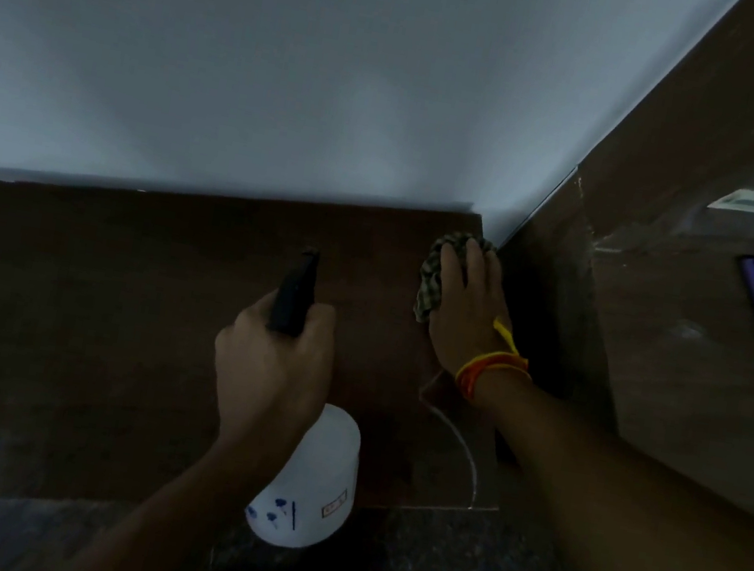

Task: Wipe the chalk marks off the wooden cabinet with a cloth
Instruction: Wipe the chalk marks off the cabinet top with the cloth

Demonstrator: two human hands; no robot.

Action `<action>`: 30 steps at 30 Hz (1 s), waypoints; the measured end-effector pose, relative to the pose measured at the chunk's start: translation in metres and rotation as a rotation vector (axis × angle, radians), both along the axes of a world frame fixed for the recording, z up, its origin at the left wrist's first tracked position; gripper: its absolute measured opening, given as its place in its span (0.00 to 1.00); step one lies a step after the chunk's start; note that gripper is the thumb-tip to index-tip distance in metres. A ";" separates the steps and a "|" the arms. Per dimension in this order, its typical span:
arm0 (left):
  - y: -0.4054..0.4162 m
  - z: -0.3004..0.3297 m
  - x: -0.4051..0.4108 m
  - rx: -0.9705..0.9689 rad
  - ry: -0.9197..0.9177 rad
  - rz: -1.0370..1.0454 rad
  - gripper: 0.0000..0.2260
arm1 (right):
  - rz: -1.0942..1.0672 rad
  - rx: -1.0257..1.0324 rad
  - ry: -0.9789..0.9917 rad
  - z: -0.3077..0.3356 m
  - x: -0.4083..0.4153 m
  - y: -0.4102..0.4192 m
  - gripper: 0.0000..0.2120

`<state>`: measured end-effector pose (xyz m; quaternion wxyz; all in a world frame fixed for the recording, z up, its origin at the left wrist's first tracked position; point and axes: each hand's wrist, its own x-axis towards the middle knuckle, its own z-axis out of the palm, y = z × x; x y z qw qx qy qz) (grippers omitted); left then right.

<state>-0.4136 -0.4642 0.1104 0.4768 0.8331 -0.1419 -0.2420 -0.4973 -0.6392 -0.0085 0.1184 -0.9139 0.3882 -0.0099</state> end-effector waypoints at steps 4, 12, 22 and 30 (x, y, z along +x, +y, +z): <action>0.001 -0.003 -0.009 -0.012 -0.056 -0.035 0.10 | -0.030 -0.001 0.005 -0.003 0.005 -0.001 0.32; 0.017 -0.006 -0.026 0.003 -0.013 -0.049 0.08 | 0.013 0.016 -0.013 0.002 -0.042 0.075 0.34; 0.059 -0.001 -0.049 0.001 -0.056 -0.068 0.10 | -0.024 -0.028 -0.026 -0.004 -0.068 0.112 0.30; 0.086 -0.003 -0.059 -0.001 -0.069 -0.088 0.11 | -0.028 -0.029 -0.003 0.001 -0.073 0.098 0.31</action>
